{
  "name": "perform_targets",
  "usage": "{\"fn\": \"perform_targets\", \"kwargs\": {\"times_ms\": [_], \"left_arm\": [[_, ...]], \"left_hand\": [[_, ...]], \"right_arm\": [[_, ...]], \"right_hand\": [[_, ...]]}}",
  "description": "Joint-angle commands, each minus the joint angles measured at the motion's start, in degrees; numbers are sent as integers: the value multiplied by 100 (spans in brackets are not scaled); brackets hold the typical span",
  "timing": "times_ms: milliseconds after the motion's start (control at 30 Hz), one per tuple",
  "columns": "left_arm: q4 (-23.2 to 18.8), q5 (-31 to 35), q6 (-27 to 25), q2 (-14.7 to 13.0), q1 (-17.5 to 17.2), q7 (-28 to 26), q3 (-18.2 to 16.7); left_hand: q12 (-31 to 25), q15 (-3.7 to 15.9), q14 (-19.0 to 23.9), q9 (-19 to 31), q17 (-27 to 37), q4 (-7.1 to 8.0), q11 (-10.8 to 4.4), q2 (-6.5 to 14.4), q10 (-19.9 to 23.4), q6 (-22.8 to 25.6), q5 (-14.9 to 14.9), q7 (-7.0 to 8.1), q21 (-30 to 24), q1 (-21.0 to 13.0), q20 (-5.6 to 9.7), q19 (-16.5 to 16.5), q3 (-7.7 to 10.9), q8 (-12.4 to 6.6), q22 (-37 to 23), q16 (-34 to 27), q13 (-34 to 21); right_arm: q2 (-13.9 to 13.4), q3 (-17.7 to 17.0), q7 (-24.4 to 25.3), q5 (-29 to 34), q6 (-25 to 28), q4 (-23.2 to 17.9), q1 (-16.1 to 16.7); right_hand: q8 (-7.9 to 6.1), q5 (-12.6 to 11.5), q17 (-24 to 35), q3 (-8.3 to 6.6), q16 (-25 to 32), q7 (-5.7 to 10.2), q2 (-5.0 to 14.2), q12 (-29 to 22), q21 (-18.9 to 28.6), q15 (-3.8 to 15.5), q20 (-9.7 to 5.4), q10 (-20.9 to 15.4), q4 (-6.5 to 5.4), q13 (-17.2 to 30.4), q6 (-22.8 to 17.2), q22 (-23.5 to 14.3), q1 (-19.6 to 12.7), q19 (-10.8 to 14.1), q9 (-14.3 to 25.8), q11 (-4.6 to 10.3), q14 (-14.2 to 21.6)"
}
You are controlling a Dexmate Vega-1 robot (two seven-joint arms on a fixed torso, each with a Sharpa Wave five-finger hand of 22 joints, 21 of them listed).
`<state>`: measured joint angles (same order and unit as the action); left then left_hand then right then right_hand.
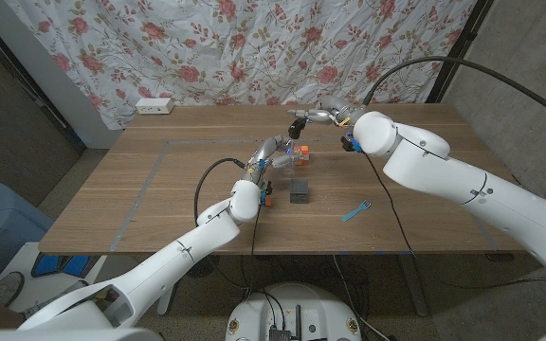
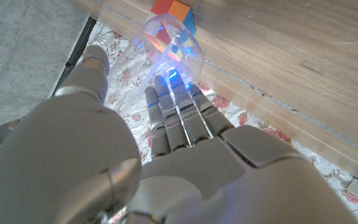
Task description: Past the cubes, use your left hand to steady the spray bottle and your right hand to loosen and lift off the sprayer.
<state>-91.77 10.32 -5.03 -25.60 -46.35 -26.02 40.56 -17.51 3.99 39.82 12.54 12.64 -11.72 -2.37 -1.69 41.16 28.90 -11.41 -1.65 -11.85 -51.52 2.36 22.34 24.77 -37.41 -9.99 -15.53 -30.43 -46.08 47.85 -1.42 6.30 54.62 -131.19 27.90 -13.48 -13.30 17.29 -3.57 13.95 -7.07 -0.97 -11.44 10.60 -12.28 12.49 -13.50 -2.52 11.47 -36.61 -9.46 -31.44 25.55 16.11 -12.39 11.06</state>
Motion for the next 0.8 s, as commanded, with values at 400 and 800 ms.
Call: {"fn": "perform_targets", "kwargs": {"times_ms": [400,800], "left_arm": [[27,-44,-54,27,37,20,20],[26,-50,10,19,28,18,37]], "left_hand": [[0,585,55,0,23,192,-469,972,513,852,12,194,-3,498,269,61,226,-39,-26,2,-23],[5,582,57,-1,28,197,-457,977,522,852,15,191,-2,520,266,61,230,-35,-26,5,-31]], "right_arm": [[169,516,-97,201,436,227,-431],[179,627,-91,223,603,210,-511]], "right_hand": [[-31,-18,-17,-202,-4,3,149,-17,29,-14,-20,6,330,17,-23,-32,-348,50,76,-3,43],[-46,-63,-31,-367,-7,34,240,-26,35,-13,-22,-16,580,13,9,-32,-629,96,111,0,76]]}}
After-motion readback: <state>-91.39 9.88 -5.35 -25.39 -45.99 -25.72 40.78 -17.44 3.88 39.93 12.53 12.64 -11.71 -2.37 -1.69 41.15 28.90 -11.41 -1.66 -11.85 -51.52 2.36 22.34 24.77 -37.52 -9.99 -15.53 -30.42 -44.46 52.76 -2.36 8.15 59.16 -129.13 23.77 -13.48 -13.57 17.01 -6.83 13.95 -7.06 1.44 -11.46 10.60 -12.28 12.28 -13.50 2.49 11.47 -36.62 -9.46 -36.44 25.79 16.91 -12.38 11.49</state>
